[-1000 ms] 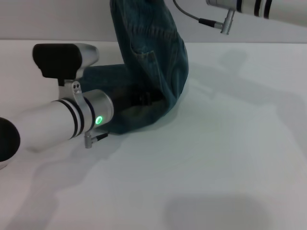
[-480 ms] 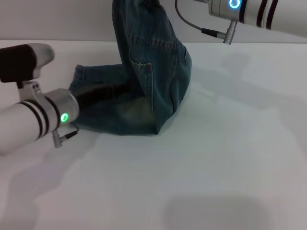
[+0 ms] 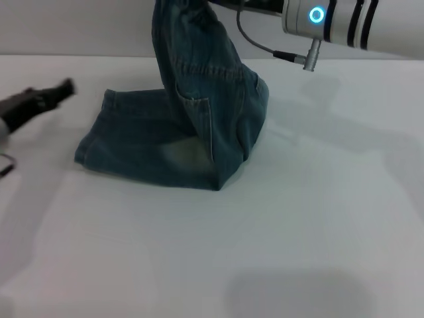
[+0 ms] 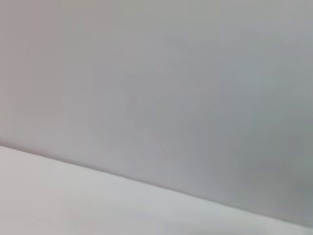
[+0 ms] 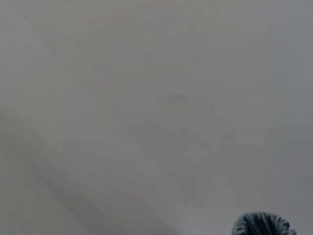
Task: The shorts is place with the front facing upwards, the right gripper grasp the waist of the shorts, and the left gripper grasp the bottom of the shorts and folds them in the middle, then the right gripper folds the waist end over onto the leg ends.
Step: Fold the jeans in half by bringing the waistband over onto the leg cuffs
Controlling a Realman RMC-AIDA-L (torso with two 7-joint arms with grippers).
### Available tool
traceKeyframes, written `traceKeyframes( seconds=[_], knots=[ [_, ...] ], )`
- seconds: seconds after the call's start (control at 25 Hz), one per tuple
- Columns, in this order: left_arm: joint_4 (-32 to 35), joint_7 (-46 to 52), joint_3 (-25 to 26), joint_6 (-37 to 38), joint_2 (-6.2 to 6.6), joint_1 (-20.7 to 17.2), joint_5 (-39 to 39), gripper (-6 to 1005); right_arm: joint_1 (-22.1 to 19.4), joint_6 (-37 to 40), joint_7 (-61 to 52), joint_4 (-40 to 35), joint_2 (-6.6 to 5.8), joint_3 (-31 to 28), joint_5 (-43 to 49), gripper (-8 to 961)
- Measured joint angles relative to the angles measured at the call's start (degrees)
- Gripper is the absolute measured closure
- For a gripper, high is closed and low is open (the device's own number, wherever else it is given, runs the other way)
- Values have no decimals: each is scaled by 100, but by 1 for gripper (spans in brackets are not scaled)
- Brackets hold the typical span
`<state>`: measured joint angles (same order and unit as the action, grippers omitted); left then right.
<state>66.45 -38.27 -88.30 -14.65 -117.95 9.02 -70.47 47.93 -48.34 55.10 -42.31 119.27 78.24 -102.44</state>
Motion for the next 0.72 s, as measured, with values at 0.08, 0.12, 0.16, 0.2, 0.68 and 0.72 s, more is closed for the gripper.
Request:
traceKeyframes(
  seconds=[0.08,0.12,0.16,0.2,0.68,0.72],
  knots=[
    [34,-33,171,94,0,-103,0,165,80,2,3,125,0,16,0,909],
    [63,-40,260,153,1,-163,-1,165,125,8,3,180,0,34,0,909],
    [93,-41,309,194,0,-216,-1,166,180,11,3,243,0,63,0,909],
    [123,-41,333,238,0,-263,-1,166,232,16,3,296,0,110,0,909],
    [173,-53,350,472,0,-331,-1,165,937,145,-118,1081,48,907,-152,909],
    [177,-54,351,501,0,-331,-1,165,999,169,-119,1178,50,936,-153,909]
  ],
)
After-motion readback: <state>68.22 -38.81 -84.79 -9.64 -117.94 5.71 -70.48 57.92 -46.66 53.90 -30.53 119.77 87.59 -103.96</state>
